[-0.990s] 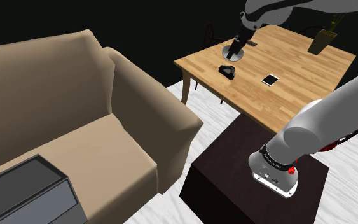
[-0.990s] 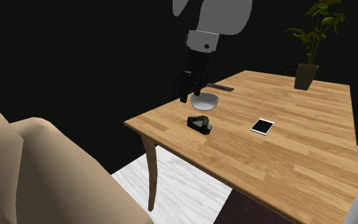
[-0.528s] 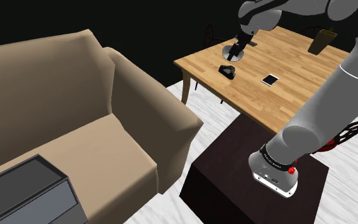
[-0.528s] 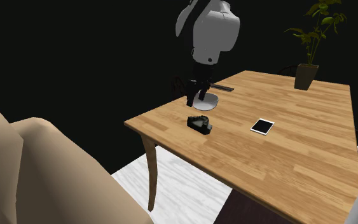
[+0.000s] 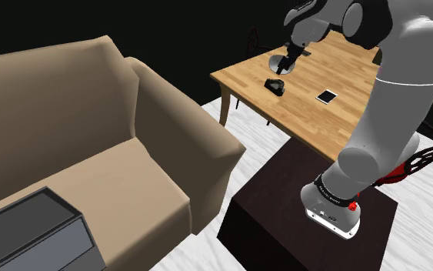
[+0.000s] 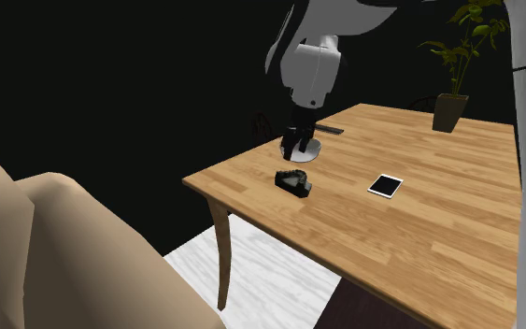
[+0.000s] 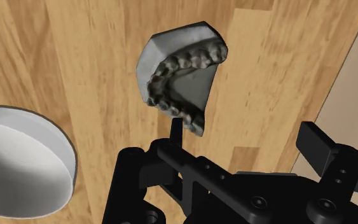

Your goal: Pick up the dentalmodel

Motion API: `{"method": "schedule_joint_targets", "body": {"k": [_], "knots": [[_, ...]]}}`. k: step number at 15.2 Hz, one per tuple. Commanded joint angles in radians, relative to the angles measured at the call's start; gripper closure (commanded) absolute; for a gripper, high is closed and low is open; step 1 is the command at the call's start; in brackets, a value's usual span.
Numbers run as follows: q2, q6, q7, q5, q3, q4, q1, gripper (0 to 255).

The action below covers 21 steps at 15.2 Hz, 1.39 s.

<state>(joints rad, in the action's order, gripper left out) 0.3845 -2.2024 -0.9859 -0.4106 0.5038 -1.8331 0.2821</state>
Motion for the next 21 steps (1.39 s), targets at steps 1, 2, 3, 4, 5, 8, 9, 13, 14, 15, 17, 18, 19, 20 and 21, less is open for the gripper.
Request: {"method": "schedule_joint_targets", "body": {"k": [1, 2, 3, 4, 5, 8, 9, 13, 14, 15, 17, 18, 19, 20, 21], "knots": [[0.073, 0.007, -0.026, -0.035, -0.01, 0.065, 0.036, 0], [0.112, 0.016, -0.037, -0.051, -0.016, 0.106, 0.058, 0], [0.151, 0.025, -0.046, -0.065, -0.022, 0.148, 0.079, 0], [0.19, 0.035, -0.053, -0.078, -0.029, 0.193, 0.101, 0], [0.23, 0.046, -0.059, -0.089, -0.035, 0.239, 0.123, 0], [0.252, 0.03, -0.067, -0.1, -0.043, 0.243, 0.131, 0], [0.259, 0.021, -0.07, -0.104, -0.046, 0.24, 0.133, 0], [0.293, -0.017, -0.087, -0.124, -0.06, 0.233, 0.141, 0], [0.293, -0.018, -0.087, -0.124, -0.06, 0.233, 0.141, 0], [0.293, -0.018, -0.087, -0.124, -0.06, 0.233, 0.141, 0], [0.293, -0.018, -0.087, -0.125, -0.061, 0.233, 0.141, 255], [0.294, -0.018, -0.087, -0.125, -0.061, 0.233, 0.141, 255], [0.294, -0.018, -0.087, -0.125, -0.061, 0.233, 0.141, 255], [0.293, -0.018, -0.087, -0.125, -0.061, 0.233, 0.141, 255], [0.293, -0.018, -0.087, -0.125, -0.061, 0.233, 0.141, 255]]}}
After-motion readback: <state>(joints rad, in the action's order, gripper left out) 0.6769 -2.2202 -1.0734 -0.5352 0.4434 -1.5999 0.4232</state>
